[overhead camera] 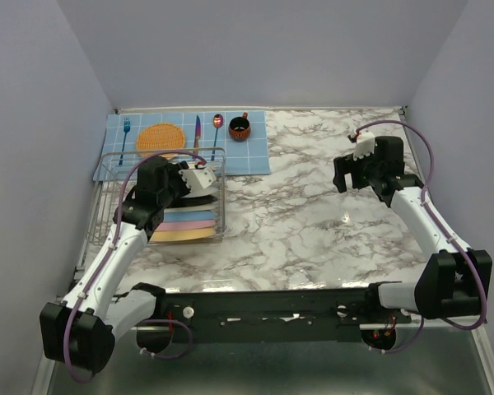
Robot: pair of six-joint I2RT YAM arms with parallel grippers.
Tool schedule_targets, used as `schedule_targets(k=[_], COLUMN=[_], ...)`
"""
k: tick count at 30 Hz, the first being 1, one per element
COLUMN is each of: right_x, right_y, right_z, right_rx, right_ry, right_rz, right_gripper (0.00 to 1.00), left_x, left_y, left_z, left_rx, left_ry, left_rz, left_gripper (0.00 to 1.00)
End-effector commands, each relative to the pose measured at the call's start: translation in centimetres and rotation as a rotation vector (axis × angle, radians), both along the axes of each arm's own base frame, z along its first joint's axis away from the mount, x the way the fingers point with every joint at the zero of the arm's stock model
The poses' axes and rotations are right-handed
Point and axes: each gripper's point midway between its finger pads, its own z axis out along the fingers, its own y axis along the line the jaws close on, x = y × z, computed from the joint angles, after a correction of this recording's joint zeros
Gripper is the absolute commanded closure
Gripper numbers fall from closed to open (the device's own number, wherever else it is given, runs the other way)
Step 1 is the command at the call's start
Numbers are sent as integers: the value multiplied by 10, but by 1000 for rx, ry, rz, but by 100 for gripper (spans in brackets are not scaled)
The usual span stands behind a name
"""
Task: Unload the plates from the dish rack
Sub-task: Unload the plate from the dish rack.
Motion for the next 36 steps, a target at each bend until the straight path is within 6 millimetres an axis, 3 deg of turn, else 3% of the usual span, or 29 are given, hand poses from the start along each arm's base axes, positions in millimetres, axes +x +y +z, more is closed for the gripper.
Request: schedule_targets(k=[1,6,20,36], right_x=[3,2,2,2], right_y=[-1,-1,-2,0], right_z=[7,8,6,2], right_rx=[-7,-6,-8,-3], right_ry=[-4,-6,0,18], right_rz=[7,7,6,13], right_gripper=[0,0,0,0], left_x=[-1,3,0,-24], left_y=[-1,0,5,8], left_z=[-18,-20,-33,4], left_rx=[28,39,54,-49], left_ry=[30,20,31,-10], left_rz=[-11,-6,12,58], left_gripper=[59,62,100,100])
